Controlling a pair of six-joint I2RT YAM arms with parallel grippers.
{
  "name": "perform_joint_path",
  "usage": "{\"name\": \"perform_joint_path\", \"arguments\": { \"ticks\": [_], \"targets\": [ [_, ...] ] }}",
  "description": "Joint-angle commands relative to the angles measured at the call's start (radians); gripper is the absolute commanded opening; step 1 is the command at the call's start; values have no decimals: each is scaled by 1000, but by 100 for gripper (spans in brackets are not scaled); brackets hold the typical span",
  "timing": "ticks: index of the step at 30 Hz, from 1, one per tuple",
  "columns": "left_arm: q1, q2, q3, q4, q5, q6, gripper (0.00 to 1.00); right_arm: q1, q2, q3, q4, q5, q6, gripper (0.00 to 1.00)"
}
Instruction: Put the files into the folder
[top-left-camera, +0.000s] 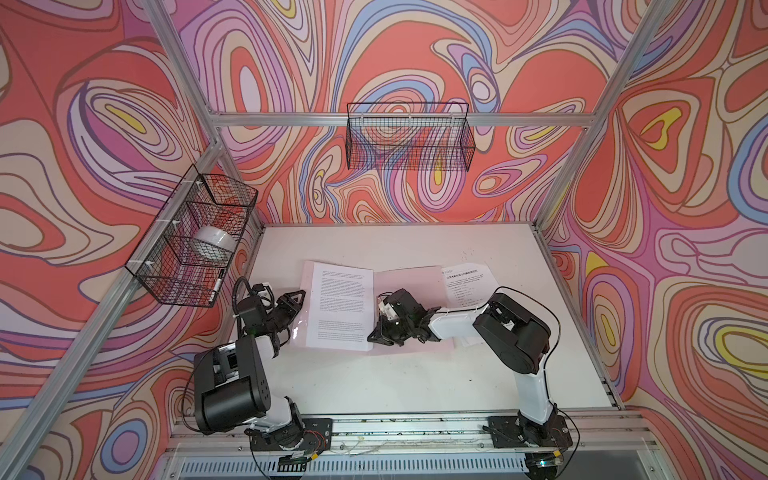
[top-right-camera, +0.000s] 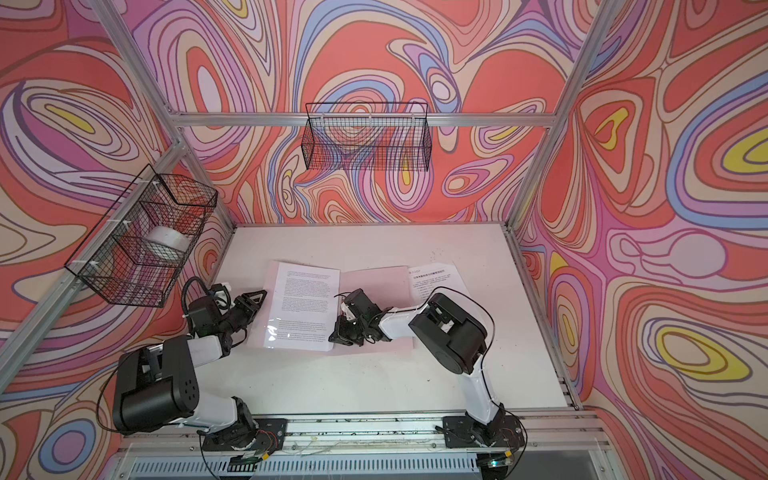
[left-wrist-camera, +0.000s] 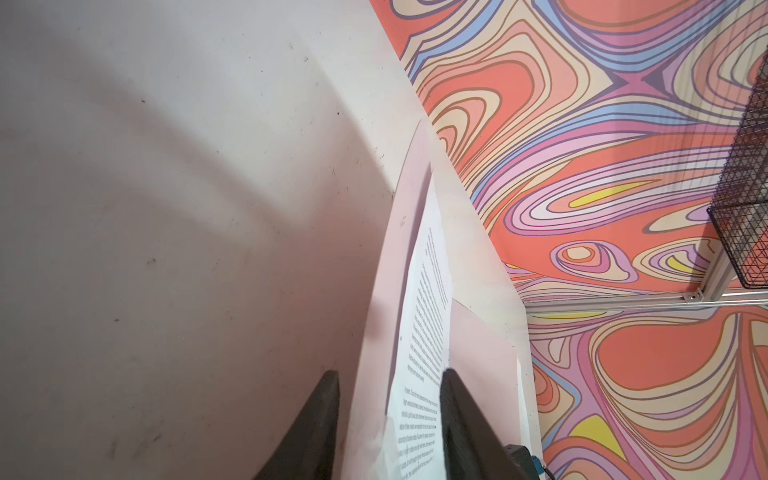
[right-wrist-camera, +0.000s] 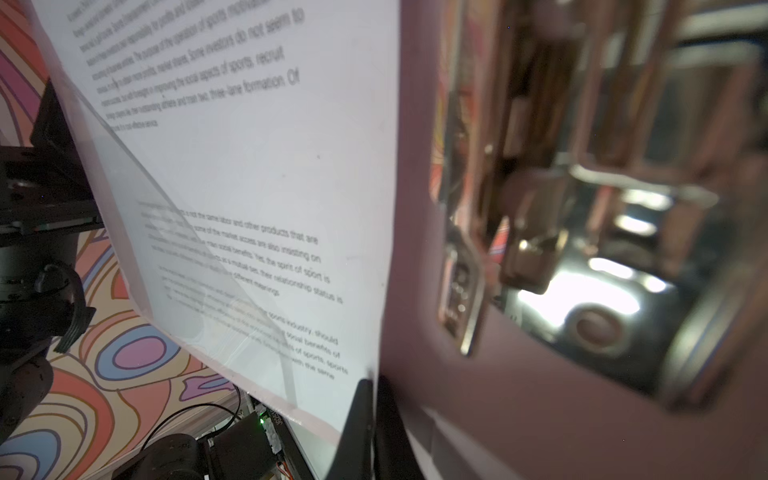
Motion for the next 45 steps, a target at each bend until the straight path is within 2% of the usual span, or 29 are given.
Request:
{"name": "perform_joint_path", "arguments": {
  "ticks": [1,10,12,14,25,36,45],
  "targets": [
    [-11,-2,-10,4,5,-2,41,3,-5,-39,20,54,40,0],
    [-10,-5,-10,-2,0,0,41,-36,-90,-151,75,149,99,0],
    [-12,-4,-8,-3,0,1,34,-37,-94,-143,64,150,87,0],
    [-12,3,-7,4,7,-3,32,-37,-84,-128,67,141,82,0],
    [-15,0,-10,7,5,-5,48,-16,-26,-33,55,81,54,0],
    [-17,-4,-14,16,3,-9,51,30,14,38,21,48,11,0],
    [-18,6,-13,28,10,-14,51,41,27,92,-83,44,-95,0]
  ]
}}
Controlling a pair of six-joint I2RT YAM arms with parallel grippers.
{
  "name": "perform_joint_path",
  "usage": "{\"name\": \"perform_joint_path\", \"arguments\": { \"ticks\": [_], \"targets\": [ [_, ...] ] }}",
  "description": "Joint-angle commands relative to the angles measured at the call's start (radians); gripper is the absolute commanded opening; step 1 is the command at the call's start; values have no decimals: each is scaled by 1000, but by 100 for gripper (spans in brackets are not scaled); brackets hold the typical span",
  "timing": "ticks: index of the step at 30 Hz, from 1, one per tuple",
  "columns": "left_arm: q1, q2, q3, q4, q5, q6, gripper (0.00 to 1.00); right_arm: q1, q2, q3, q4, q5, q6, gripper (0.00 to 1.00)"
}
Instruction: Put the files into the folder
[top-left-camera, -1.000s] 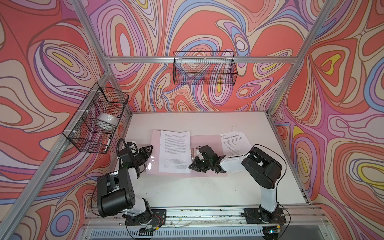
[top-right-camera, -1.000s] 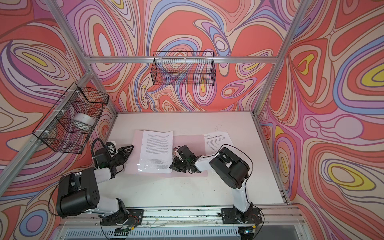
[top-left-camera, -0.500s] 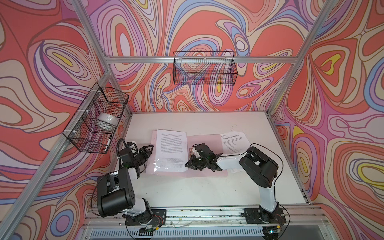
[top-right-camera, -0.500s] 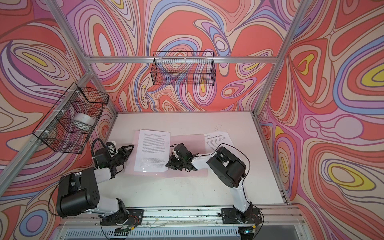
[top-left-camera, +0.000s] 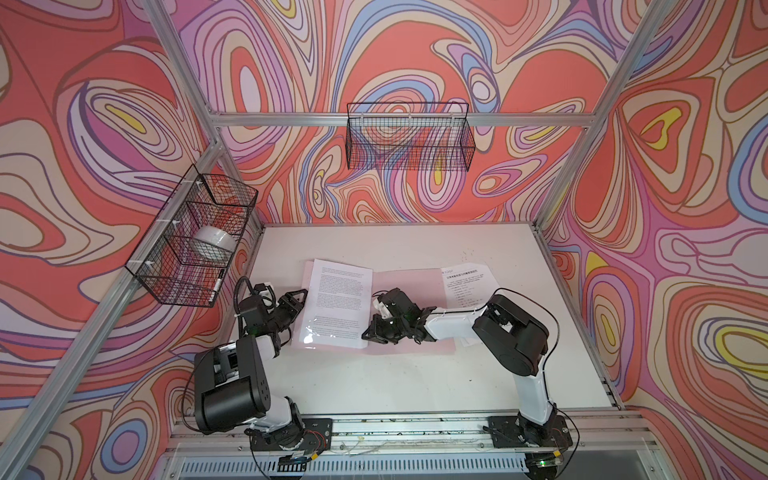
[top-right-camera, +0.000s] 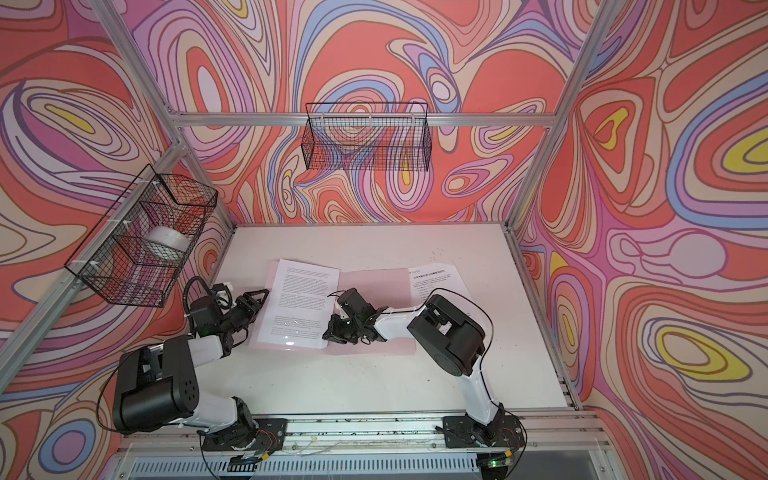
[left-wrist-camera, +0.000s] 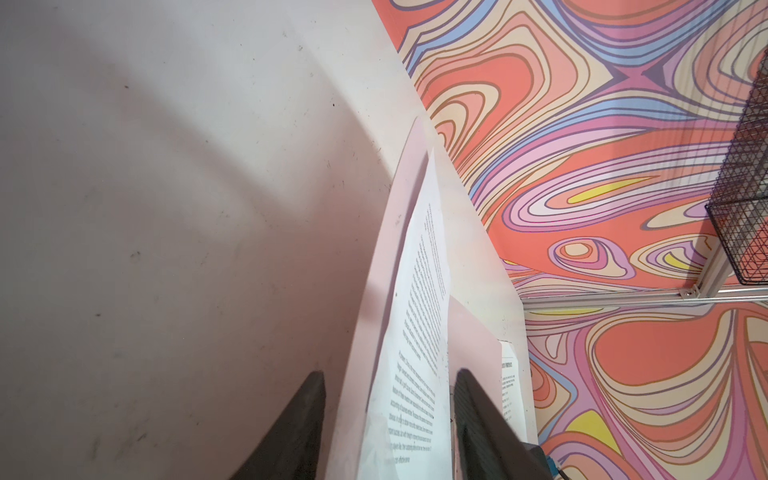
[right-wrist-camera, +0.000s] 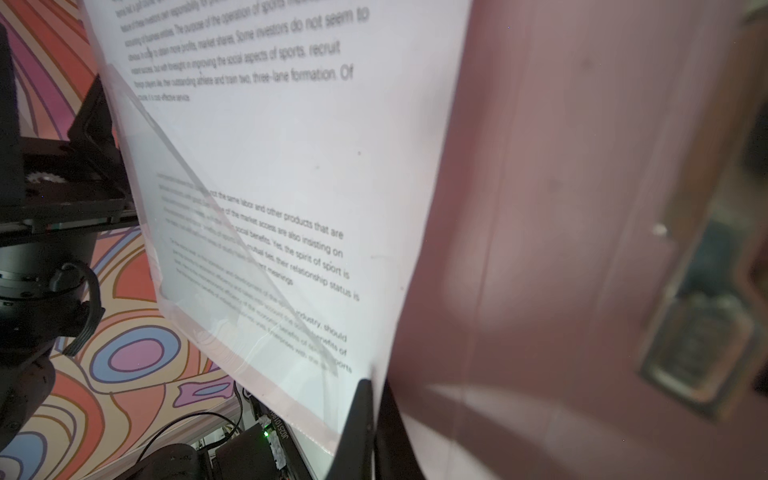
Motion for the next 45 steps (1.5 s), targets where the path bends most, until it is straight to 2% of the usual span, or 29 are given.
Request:
{"name": "perform_joint_path", "arguments": {
  "ticks": [1,19,20,23,24,26,30,33,39,45],
  "targets": [
    [-6,7,-13,31,11,-8,51,9,29,33,-60,0,-74,0],
    [-12,6,-11,21,7,-1,51,37,52,120,-164,-4,-168,0],
    [-12,4,-11,20,4,1,51,36,38,120,-184,12,-179,8],
    [-12,7,-8,13,2,2,50,33,-28,126,-277,94,-232,54],
    [-12,7,-8,15,2,2,50,28,-52,132,-318,123,-256,64],
    [-12,7,-7,15,2,3,50,10,-95,147,-385,172,-289,71],
    [-11,21,-5,31,8,-2,50,-57,-118,220,-483,234,-359,71],
    [-12,37,-1,45,15,-10,50,-119,-74,281,-484,196,-382,70],
    [-12,56,4,68,23,-20,50,-189,110,525,-517,166,-449,68],
    [-14,67,8,76,25,-22,50,-212,283,809,-614,219,-521,69]
  ]
}}
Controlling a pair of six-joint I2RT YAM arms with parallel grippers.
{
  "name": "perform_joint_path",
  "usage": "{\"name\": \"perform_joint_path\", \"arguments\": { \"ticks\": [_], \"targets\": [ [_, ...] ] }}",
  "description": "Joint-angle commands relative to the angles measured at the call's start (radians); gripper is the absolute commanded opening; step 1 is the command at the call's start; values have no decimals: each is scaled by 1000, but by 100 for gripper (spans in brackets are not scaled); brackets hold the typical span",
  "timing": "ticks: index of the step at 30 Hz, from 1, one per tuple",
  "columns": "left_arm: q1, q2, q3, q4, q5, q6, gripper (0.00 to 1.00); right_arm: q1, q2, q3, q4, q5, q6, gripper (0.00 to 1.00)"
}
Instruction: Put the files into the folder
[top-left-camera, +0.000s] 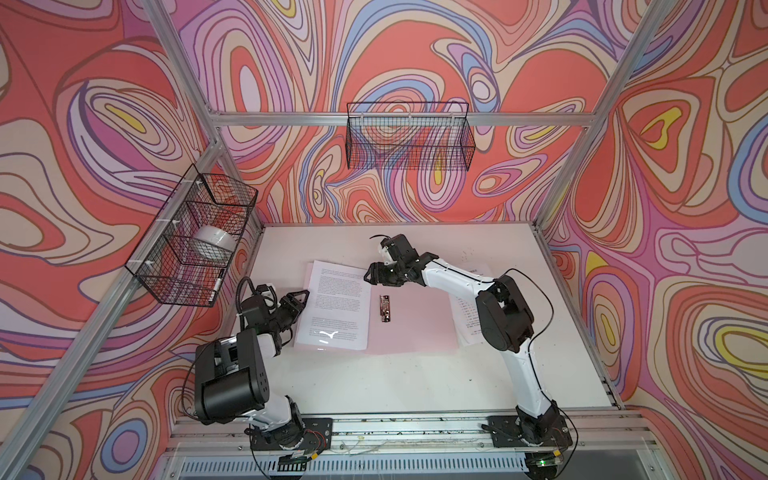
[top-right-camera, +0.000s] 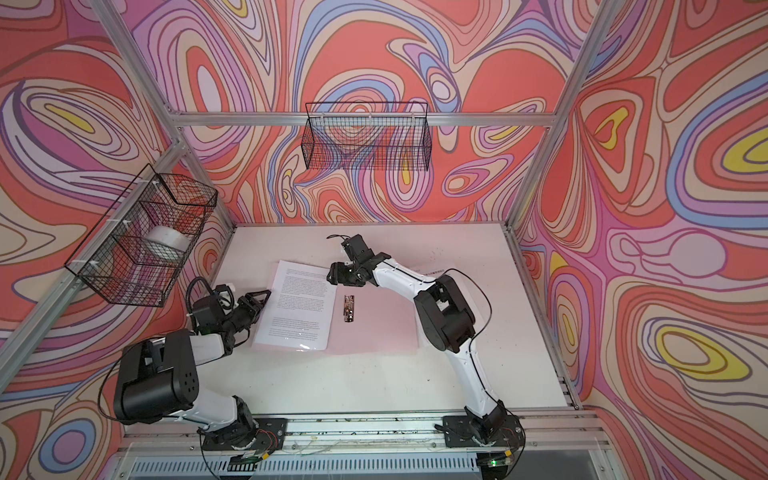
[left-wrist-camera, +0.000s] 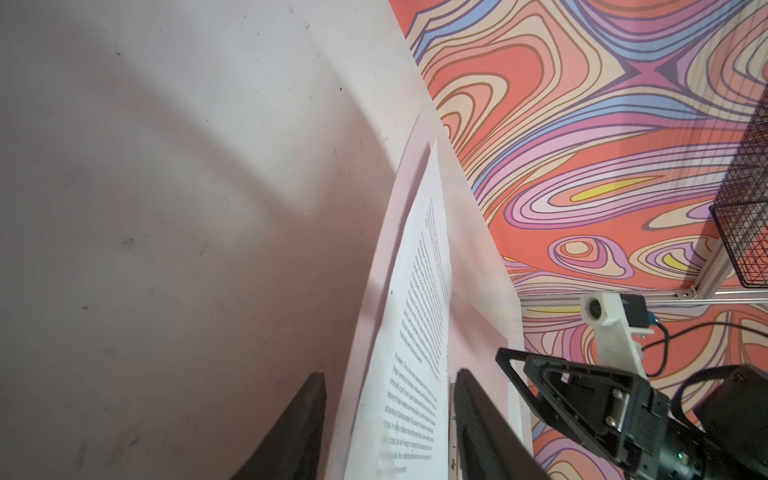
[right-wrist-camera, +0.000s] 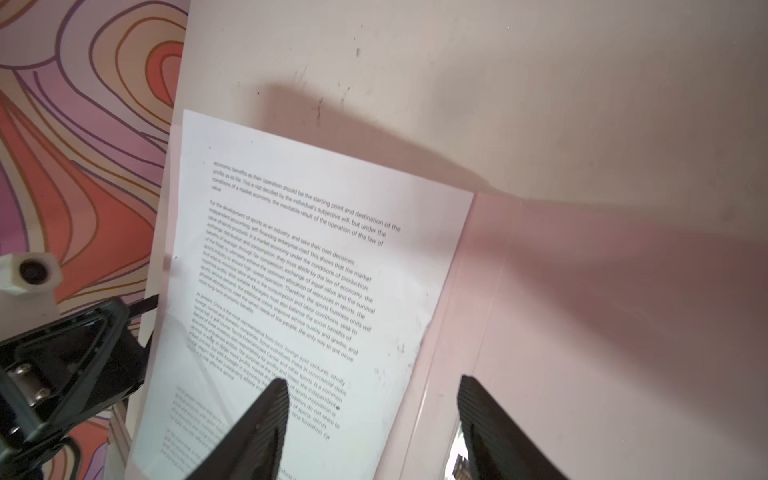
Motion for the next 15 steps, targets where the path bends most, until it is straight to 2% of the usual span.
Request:
{"name": "perform_joint_path", "arguments": {
  "ticks": [1,5,15],
  "targets": [
    [-7,19,8,45,16,-5,50,-2,79,135,-94,53,-75,69],
    [-7,25,10,50,17,-6,50,-6,167,235,-135,96,-95,69],
    [-11,26,13,47,16,-3,50,-20,244,284,-108,98,-89,69]
  ]
}}
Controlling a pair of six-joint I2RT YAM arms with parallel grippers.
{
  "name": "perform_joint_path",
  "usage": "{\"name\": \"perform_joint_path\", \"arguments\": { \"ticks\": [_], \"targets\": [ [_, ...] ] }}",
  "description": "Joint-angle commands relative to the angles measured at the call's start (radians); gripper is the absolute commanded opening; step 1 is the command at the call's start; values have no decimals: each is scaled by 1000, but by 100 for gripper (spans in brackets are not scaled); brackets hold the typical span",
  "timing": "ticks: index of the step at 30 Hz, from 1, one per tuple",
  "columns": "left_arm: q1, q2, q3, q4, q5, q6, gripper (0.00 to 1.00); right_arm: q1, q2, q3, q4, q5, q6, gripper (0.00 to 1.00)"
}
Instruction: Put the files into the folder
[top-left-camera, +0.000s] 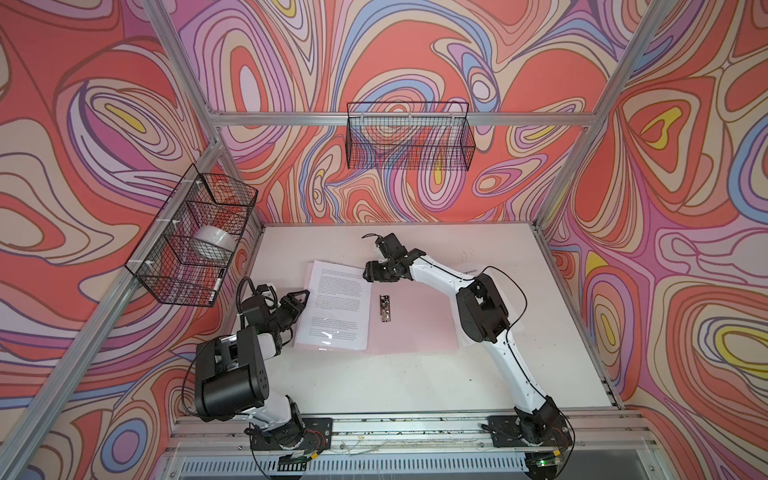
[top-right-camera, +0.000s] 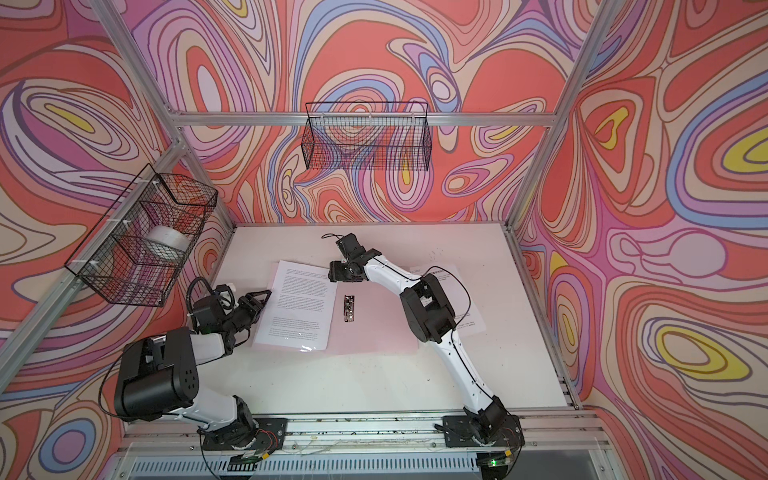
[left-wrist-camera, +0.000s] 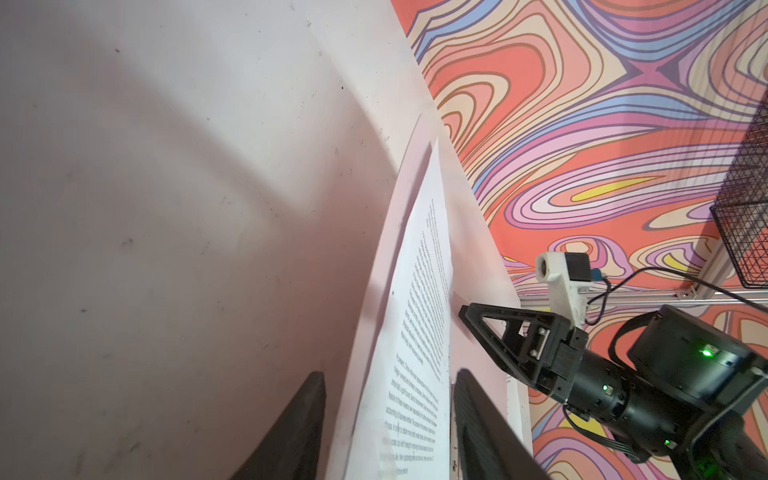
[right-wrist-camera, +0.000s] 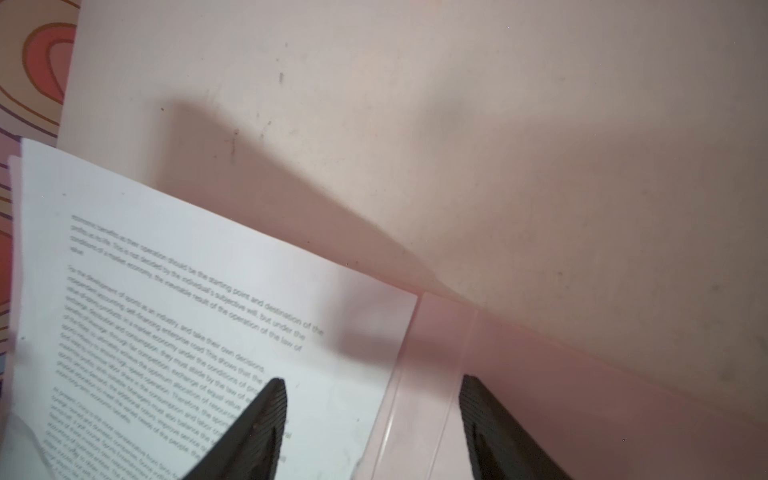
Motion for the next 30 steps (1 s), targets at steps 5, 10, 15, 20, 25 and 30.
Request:
{"name": "perform_joint_path", "arguments": {
  "ticks": [5,10,15,20,25,30],
  "targets": [
    [-12,9,11,28,12,0,50,-5,60,62,11,-22,4,68],
    [-14,12,15,25,10,4,50,-4,67,55,37,-49,19,68],
    [-14,16,16,28,11,1,50,-2,69,36,82,-98,42,66],
    [-16,17,19,25,9,4,50,18,63,30,105,-119,57,65],
    [-15,25,22,30,10,2,50,40,38,-15,141,-131,75,65],
    [-17,26,24,31,10,2,50,50,19,-55,166,-152,92,64]
  ]
}}
